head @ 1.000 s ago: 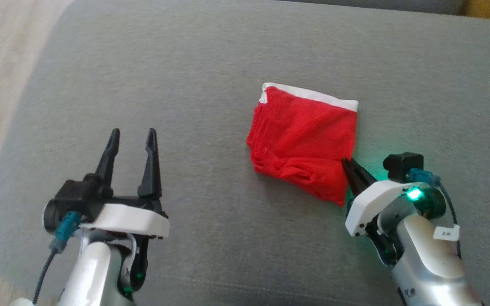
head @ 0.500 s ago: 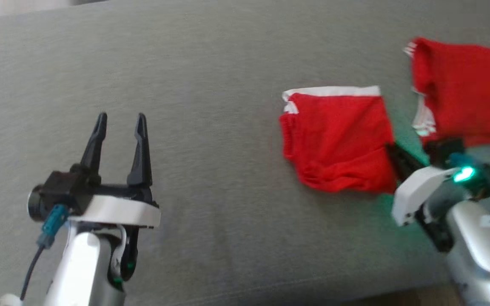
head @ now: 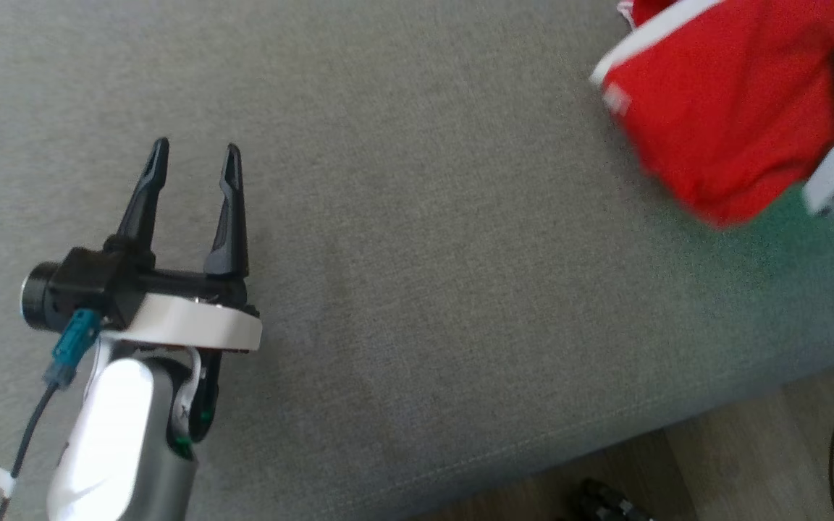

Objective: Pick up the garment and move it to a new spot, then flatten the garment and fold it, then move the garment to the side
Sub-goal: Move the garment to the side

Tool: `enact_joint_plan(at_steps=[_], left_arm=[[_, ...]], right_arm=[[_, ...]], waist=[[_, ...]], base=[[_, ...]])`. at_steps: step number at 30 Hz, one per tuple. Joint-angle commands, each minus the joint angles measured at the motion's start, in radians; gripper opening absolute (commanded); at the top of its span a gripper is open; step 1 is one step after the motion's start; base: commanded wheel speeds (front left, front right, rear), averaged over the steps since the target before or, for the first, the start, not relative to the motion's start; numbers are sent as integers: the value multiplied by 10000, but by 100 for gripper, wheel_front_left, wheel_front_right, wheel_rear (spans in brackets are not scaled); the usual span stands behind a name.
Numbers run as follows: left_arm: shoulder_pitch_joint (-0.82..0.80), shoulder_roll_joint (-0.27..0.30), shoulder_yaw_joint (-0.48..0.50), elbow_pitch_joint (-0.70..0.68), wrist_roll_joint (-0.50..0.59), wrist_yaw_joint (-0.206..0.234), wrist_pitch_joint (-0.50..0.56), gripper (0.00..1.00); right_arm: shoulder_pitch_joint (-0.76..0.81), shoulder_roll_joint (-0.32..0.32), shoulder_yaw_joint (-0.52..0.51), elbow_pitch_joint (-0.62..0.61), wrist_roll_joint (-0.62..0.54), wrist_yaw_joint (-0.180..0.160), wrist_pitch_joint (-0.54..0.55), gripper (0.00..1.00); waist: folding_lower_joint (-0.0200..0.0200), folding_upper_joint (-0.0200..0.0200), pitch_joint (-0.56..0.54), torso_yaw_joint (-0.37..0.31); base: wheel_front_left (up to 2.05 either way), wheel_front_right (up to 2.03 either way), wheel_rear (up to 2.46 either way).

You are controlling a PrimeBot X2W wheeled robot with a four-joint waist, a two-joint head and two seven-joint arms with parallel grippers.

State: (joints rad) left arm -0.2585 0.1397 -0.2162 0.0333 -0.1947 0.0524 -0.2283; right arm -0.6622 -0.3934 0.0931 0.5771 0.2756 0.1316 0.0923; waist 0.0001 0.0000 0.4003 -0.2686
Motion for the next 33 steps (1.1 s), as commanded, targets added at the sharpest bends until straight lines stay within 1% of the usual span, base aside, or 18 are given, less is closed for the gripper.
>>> enact_joint_plan(at_steps=[1,5,13,21,22,23,24,25,29,32,33], left_arm=[[-375,230,248,-388,96,-53,62,100],[-549,278,140,-409,134,-109,112,100],[-883,379,-22,-382,169,-215,177,100],[-1086,446,-220,-383,203,-295,268,100],[-1083,447,-233,-366,192,-298,263,100],[-1070,447,-238,-343,179,-292,255,100],[-1049,447,-241,-322,166,-282,247,100],[-1024,448,-240,-301,149,-273,235,100],[-881,408,-221,-172,40,-227,155,100],[-722,351,-217,-51,-41,-183,73,100],[-722,351,-217,-51,-41,-183,73,100]], right_arm=[[-243,-261,-191,-31,17,-9,-169,0],[-911,-256,-1102,994,76,-9,-402,0],[-1732,-107,-2141,2630,73,-9,-952,0],[-2575,118,-3135,4392,45,-9,-1164,0],[-2652,159,-3209,4555,66,-9,-1234,24],[-2721,221,-3242,4675,88,-9,-1337,49],[-2768,292,-3264,4792,130,-9,-1413,89],[-2786,331,-3255,4911,120,-9,-1474,100],[-2712,442,-3118,5114,101,-9,-1904,100],[-2489,543,-2895,4944,115,-9,-2415,100],[-2489,543,-2895,4944,115,-9,-2415,100]], waist=[[-1,0,319,-180],[-1,0,660,-193],[-1,0,1169,-199],[-1,0,1375,14],[-1,0,1366,38],[-1,0,1338,53],[-1,0,1311,63],[-1,0,1270,67],[-1,0,968,70],[-1,0,605,67],[-1,0,605,67]], base=[[0,0,0],[0,0,0],[0,0,0],[0,0,0],[0,0,0],[0,0,0],[0,0,0],[0,0,0],[0,0,0],[0,0,0],[0,0,0]])
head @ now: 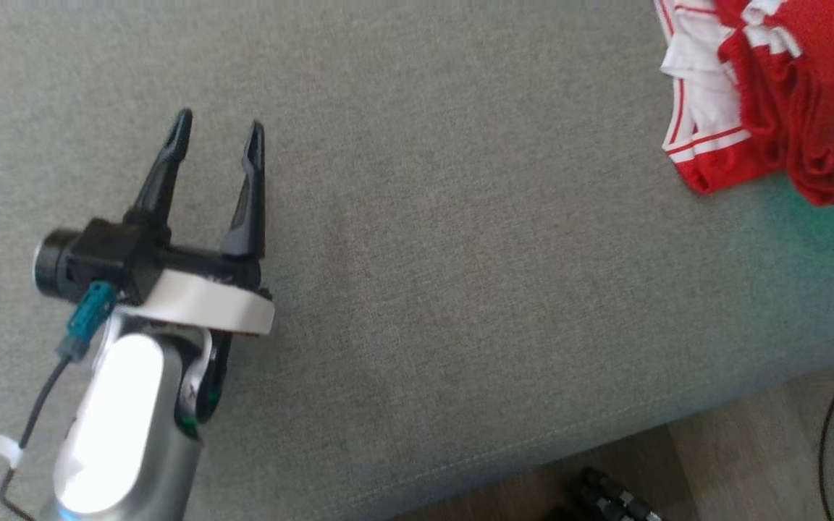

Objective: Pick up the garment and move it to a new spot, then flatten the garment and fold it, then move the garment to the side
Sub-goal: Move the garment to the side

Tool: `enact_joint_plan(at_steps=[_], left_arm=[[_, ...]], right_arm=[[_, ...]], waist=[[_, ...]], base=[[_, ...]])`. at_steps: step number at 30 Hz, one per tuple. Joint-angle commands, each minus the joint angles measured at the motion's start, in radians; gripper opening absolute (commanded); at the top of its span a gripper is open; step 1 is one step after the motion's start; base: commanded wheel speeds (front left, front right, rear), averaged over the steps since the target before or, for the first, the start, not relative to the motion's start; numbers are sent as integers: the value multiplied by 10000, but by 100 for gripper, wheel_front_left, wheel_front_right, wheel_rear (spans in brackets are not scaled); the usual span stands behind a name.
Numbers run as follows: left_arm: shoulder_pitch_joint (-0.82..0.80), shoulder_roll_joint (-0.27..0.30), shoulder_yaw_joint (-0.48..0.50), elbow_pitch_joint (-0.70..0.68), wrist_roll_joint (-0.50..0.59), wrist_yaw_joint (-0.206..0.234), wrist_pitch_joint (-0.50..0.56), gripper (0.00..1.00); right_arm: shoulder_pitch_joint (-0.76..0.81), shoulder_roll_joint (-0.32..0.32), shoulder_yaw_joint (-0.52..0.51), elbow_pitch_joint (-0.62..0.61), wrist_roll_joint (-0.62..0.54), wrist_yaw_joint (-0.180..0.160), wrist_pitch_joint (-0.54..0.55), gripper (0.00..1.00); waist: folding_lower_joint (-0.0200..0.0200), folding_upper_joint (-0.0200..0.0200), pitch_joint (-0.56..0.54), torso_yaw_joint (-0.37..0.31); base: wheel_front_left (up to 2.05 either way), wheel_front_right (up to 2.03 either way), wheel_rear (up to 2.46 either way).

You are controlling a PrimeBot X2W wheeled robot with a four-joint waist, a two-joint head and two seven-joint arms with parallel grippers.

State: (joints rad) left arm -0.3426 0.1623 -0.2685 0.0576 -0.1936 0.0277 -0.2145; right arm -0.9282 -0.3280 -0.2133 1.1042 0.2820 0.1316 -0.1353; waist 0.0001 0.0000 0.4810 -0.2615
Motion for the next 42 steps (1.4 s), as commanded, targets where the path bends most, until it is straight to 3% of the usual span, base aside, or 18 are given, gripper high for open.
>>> enact_joint_plan(at_steps=[1,6,13,19,23,30,42], left_arm=[[180,114,318,-248,-84,79,-92,100],[574,47,405,-81,-222,210,-223,100],[1194,-43,599,-22,-442,448,-324,100],[1718,-137,767,77,-616,665,-385,100],[2029,-80,955,120,-681,793,-413,100],[2607,62,1001,70,-635,907,-431,100],[3565,234,806,-147,-575,1067,-215,100]], right_arm=[[289,-53,287,-436,56,-9,-303,100],[1178,283,968,-1652,15,-9,-961,100],[3169,1061,1712,-4487,-53,-9,-1149,100],[5179,1831,2162,-7630,-700,-9,-431,100],[6071,2191,2485,-9003,-1075,-9,80,100],[7452,2595,2743,-10393,-1465,-9,644,100],[9097,2766,2646,-11421,-1568,-9,1279,100]], waist=[[-1,0,-334,-3],[-1,0,-1077,101],[-1,0,-1970,584],[-1,0,-2647,1565],[-1,0,-2923,2037],[-1,0,-3507,2528],[-1,0,-4371,2582]], base=[[0,0,0],[0,0,0],[0,0,0],[0,0,0],[0,0,0],[0,0,0],[0,0,0]])
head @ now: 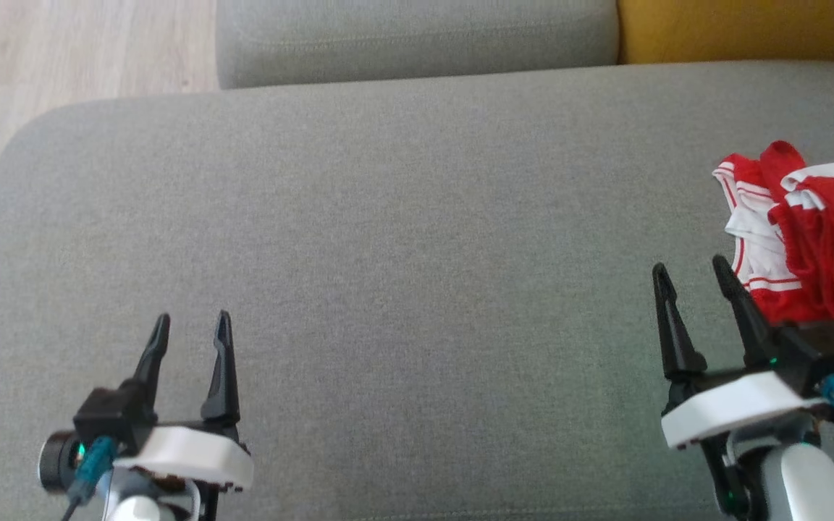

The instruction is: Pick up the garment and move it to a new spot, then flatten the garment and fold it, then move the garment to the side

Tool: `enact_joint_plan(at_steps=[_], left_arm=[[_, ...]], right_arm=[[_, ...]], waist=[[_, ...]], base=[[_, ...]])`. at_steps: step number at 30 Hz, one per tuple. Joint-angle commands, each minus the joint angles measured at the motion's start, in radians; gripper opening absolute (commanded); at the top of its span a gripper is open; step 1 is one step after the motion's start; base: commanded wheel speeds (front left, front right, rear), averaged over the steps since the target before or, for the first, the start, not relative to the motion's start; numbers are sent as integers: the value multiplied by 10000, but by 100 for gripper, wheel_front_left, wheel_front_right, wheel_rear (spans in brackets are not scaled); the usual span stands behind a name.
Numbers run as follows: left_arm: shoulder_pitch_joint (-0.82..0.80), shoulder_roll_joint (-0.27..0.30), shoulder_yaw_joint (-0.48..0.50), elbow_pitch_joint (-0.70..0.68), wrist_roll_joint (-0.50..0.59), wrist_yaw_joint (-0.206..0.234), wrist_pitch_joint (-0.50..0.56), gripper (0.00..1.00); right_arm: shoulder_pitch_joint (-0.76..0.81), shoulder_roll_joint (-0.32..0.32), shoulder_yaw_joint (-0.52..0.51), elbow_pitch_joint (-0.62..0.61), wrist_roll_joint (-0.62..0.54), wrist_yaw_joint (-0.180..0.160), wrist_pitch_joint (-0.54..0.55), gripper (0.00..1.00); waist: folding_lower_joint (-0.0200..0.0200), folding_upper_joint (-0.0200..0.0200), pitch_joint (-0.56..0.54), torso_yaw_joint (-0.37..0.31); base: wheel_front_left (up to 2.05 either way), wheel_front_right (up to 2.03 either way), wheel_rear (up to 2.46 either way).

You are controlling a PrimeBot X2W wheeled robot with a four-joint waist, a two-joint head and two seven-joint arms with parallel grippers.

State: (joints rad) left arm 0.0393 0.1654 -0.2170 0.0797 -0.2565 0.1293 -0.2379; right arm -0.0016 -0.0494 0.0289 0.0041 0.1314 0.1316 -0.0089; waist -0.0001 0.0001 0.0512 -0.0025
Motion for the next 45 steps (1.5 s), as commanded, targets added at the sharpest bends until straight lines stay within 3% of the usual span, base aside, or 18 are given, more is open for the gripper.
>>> enact_joint_plan(at_steps=[1,17,45], left_arm=[[-187,210,269,-381,56,62,44,100],[478,337,34,-712,114,268,368,100],[443,448,-155,-638,-21,378,427,100]], right_arm=[[-77,-18,223,-490,-81,-9,49,100],[738,-10,208,-1123,-15,-9,380,100],[834,-9,229,-964,208,-9,462,100]], waist=[[1,-1,-123,-7],[1,-1,-597,-21],[1,-1,-688,-43]], base=[[0,0,0],[0,0,0],[0,0,0]])
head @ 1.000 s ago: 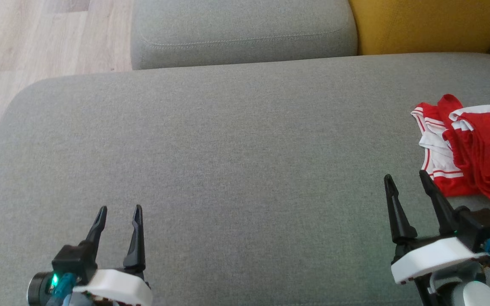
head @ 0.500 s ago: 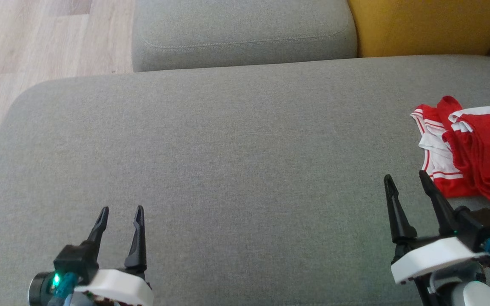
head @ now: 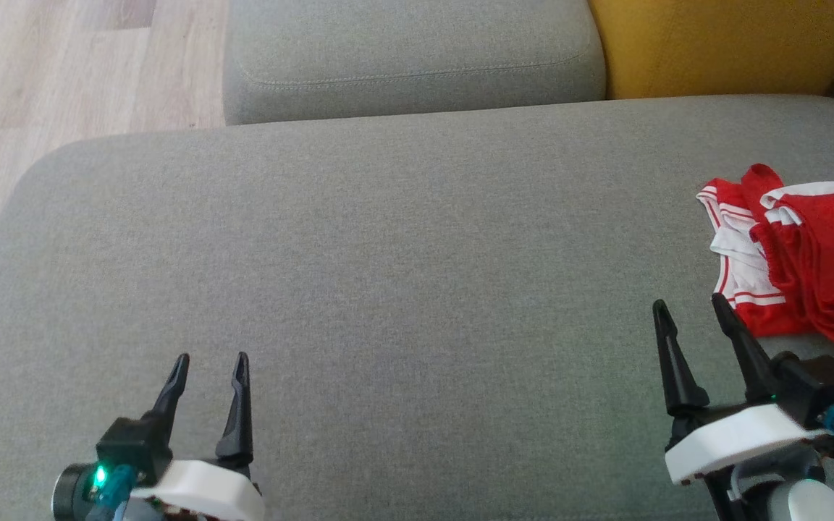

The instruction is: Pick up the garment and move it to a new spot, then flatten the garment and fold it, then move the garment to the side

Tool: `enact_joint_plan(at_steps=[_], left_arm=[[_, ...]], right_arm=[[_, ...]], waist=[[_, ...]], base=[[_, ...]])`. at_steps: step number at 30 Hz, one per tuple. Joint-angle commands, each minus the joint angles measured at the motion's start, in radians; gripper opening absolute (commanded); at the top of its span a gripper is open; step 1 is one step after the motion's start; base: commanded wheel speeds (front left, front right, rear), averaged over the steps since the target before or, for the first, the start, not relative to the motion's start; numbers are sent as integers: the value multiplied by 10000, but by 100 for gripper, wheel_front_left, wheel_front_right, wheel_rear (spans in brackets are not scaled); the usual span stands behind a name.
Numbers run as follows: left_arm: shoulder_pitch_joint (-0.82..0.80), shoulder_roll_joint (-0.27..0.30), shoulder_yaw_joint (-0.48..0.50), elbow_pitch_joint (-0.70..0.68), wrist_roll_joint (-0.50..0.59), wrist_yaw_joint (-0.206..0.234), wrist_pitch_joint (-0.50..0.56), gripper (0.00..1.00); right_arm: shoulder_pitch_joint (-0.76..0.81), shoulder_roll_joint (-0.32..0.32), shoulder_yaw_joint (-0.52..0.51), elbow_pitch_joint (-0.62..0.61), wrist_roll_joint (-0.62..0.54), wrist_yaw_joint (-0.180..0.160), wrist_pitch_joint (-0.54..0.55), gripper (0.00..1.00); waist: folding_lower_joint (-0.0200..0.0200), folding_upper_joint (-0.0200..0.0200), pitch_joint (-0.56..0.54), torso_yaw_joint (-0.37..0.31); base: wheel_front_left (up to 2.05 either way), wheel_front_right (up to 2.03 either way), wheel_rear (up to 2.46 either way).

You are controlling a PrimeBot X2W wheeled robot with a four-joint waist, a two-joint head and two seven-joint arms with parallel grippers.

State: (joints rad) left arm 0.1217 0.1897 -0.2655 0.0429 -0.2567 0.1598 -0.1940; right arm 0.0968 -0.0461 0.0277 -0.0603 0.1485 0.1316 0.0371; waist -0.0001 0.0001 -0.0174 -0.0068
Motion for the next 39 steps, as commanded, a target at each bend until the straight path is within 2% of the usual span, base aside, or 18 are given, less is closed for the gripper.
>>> enact_joint_plan(at_steps=[1,10,11,15,39], left_arm=[[-385,207,323,-259,-22,79,-15,100],[-433,184,224,-220,-43,111,-34,100],[-3,8,-121,73,-29,75,2,0],[65,-109,-150,495,-181,55,39,0],[-423,-236,476,843,-3035,-544,521,0]], right_arm=[[-146,-42,240,-308,44,-9,3,100],[-140,-41,242,-250,108,-9,32,100],[1,0,0,79,19,0,31,0],[34,5,28,508,148,0,10,0],[-393,-171,-52,1026,3270,-2,-5,0]], waist=[[1,-1,-4,-2],[1,-1,18,38],[1,-1,19,39],[1,-1,24,45],[1,-1,60,50]], base=[[0,0,0],[0,0,0],[0,0,0],[0,0,0],[0,0,0]])
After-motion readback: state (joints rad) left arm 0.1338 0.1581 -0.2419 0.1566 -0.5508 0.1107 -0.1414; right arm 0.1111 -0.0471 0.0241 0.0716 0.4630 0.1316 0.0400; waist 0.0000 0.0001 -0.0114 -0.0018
